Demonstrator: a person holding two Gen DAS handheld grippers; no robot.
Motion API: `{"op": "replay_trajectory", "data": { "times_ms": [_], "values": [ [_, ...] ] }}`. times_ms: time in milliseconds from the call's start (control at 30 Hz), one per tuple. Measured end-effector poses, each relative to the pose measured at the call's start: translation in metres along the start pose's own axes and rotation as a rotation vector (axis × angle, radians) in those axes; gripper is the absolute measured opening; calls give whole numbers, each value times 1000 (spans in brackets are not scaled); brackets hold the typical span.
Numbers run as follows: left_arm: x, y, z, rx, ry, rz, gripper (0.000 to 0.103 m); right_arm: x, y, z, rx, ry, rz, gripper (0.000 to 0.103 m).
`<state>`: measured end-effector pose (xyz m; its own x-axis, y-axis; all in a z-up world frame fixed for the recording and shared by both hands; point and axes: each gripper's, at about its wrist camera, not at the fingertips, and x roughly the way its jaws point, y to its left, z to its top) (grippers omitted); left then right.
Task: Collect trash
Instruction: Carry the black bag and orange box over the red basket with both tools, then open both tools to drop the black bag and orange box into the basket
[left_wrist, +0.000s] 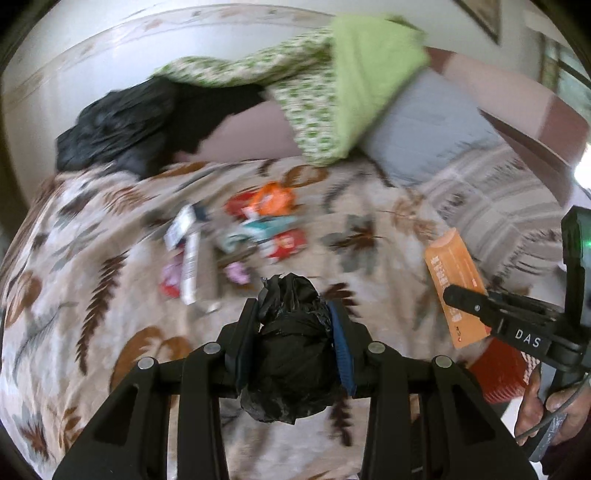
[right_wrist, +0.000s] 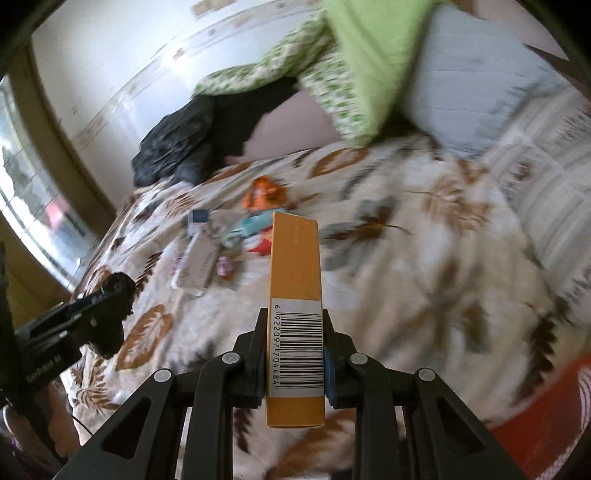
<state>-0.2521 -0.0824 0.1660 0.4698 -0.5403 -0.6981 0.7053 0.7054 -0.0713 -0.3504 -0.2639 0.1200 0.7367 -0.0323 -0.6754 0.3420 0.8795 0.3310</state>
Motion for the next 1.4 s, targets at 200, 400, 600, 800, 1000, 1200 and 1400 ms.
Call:
{"op": "replay_trajectory", "data": {
  "times_ms": [200, 400, 600, 800, 1000, 1200, 1400],
  "values": [
    [7, -66, 19, 114, 1, -129, 37, -50, -56, -24, 110, -55, -101, 24],
    [27, -148, 25, 224, 37, -276, 37, -100, -121, -55, 255, -101, -226, 24],
    [50, -245, 17, 342, 92, -439, 37, -143, -184, -92, 398, -124, -357, 24],
    [77, -325, 6, 405, 190, -572, 37, -173, -230, -120, 498, -130, -442, 24],
    [95, -370, -7, 445, 231, -613, 68, -179, -245, -127, 519, -124, -485, 25],
    [104, -357, -5, 385, 239, -599, 78, -184, -247, -126, 514, -153, -528, 71],
    [97, -325, 0, 351, 208, -522, 78, -178, -242, -120, 518, -152, -507, 71]
  ]
}}
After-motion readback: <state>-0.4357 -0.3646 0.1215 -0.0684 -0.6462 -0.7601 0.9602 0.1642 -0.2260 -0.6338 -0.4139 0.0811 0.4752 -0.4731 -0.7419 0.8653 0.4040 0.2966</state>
